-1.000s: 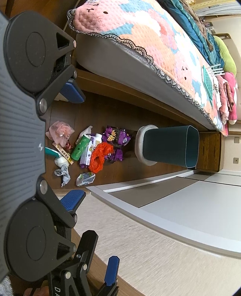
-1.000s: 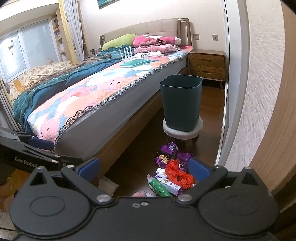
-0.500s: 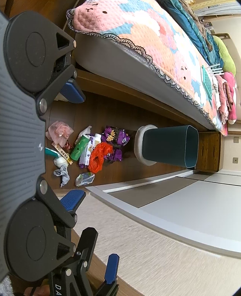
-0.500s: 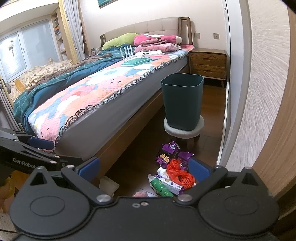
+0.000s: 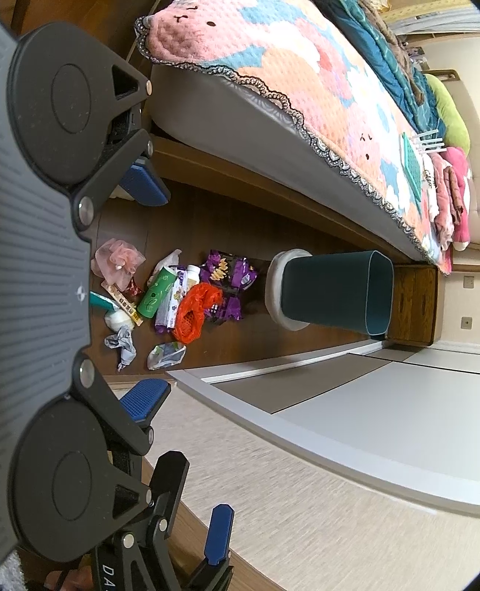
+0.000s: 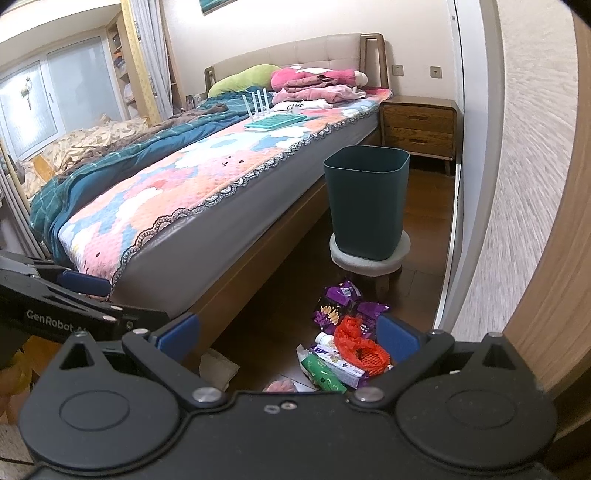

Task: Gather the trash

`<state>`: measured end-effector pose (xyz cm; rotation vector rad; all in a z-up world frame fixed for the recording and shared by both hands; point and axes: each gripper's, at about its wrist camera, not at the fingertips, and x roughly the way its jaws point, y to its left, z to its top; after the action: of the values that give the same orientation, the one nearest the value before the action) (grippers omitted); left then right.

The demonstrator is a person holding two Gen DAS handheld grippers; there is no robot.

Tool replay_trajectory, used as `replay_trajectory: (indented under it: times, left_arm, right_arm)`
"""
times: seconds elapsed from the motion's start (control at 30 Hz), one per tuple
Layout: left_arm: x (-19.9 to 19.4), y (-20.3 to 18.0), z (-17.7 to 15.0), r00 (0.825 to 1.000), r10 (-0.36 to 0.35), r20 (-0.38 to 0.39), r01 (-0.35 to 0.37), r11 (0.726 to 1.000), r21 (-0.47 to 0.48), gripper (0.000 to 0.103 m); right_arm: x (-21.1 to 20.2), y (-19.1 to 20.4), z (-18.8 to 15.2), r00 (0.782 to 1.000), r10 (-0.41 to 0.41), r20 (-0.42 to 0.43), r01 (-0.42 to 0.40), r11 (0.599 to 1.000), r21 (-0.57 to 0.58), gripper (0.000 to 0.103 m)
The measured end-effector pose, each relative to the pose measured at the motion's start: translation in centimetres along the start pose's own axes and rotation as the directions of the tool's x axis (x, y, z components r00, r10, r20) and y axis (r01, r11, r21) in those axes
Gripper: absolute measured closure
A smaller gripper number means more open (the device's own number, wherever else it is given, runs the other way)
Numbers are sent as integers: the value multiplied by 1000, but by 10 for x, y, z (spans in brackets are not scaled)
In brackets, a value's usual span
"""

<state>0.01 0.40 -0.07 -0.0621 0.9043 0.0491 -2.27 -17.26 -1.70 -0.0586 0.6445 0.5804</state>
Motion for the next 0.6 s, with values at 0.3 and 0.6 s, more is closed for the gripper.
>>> replay_trajectory:
  times: [0.3, 0.6]
  left_arm:
    - [2, -4, -3, 1000, 8, 6, -8, 1000, 1, 2]
    - [32, 9, 8, 999, 27, 35, -27, 1000, 8, 2]
  right_arm:
    - [4, 0, 0, 1000, 14, 2, -14, 1000, -9, 0]
    - [36, -7, -9, 1000, 6, -11, -5, 1000, 9, 0]
